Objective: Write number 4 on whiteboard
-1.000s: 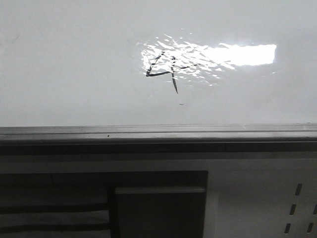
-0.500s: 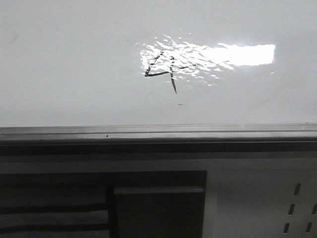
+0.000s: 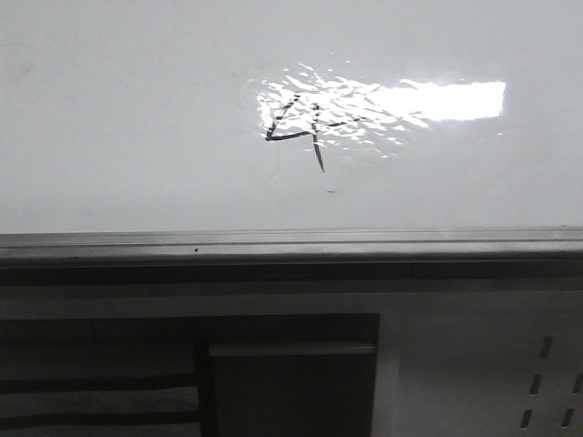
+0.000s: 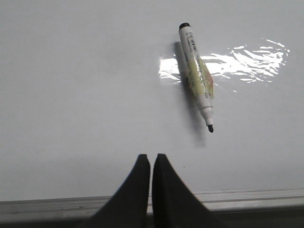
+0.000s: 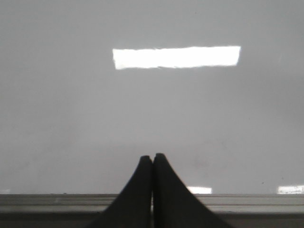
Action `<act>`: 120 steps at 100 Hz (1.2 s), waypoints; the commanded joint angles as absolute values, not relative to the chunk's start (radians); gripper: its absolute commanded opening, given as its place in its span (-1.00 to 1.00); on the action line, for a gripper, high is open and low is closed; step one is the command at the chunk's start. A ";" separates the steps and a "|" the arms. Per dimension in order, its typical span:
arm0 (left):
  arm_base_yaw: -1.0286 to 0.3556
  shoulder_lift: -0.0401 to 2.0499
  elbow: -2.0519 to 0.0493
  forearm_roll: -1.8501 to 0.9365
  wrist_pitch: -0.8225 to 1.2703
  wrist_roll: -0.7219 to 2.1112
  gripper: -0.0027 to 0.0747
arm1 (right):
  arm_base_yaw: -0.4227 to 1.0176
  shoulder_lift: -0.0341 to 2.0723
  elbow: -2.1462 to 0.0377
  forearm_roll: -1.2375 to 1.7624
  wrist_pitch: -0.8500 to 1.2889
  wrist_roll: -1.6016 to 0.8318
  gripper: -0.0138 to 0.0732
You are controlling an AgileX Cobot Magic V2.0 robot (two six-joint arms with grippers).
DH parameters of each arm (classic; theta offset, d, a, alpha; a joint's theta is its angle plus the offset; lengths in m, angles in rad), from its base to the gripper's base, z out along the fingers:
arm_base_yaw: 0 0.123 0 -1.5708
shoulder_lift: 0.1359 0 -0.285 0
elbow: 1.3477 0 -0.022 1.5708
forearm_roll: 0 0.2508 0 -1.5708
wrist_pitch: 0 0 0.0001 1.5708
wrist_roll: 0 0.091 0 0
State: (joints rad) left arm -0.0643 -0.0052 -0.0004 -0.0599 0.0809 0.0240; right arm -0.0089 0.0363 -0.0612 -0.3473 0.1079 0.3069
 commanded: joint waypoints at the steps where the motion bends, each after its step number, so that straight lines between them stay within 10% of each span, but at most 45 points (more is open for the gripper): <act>1: -0.062 -0.032 0.025 -0.069 0.000 0.021 -0.98 | -0.046 0.020 0.006 -0.342 -0.113 0.304 -0.85; 120: -0.062 -0.032 0.025 -0.069 0.000 0.021 -0.98 | -0.050 -0.031 0.029 -0.059 0.066 -0.025 -0.85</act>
